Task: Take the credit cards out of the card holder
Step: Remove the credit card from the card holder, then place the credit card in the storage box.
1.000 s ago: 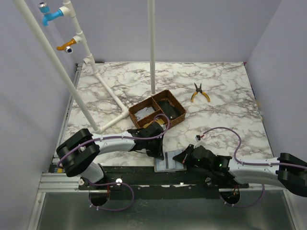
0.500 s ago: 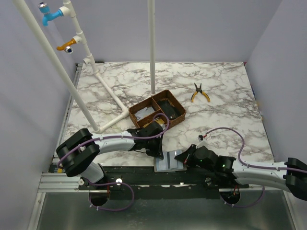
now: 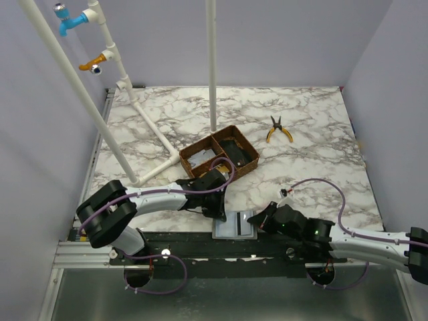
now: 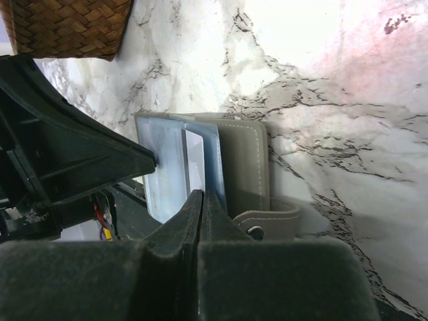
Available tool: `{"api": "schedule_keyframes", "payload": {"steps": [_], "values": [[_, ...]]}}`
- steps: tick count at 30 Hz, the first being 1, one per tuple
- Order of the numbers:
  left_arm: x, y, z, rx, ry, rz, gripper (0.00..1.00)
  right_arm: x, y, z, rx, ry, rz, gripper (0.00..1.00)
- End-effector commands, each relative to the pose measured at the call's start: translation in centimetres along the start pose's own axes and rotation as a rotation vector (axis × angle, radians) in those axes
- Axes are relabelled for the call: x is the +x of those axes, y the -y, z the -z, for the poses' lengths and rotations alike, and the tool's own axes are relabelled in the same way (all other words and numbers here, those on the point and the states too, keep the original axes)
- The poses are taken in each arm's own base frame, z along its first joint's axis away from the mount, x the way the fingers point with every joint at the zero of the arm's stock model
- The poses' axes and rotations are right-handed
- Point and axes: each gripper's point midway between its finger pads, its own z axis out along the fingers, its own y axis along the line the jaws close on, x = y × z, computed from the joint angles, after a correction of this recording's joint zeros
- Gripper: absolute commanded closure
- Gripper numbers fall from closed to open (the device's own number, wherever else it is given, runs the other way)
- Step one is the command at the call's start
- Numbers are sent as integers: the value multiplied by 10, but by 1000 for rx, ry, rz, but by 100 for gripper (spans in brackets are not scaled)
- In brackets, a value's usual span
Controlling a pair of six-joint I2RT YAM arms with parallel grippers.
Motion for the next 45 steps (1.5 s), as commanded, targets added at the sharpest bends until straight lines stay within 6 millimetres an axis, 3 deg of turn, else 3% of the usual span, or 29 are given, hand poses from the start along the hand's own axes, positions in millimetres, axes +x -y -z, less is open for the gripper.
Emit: {"api": "schedule_keyframes", "payload": {"steps": [1,19,25,31,37,41,45], "values": [[8,-39,5,-163,-3,-14,100,-9,3,1,38,37,16,99],[-11,-9,27,-86,55,-54,99,-18,-24,7,-5,58,26,99],[-20,6,44,-51,93,-72,80,-20,-33,5,-8,58,34,99],[-27,22,62,11,133,-93,42,-23,-44,7,-30,64,25,99],[-31,37,77,139,163,-78,18,-31,-67,13,-65,78,27,99],[-36,46,93,213,209,-82,8,-36,-83,17,-96,86,24,99],[-41,50,107,270,245,-68,7,-41,-102,24,-140,93,15,99]]}}
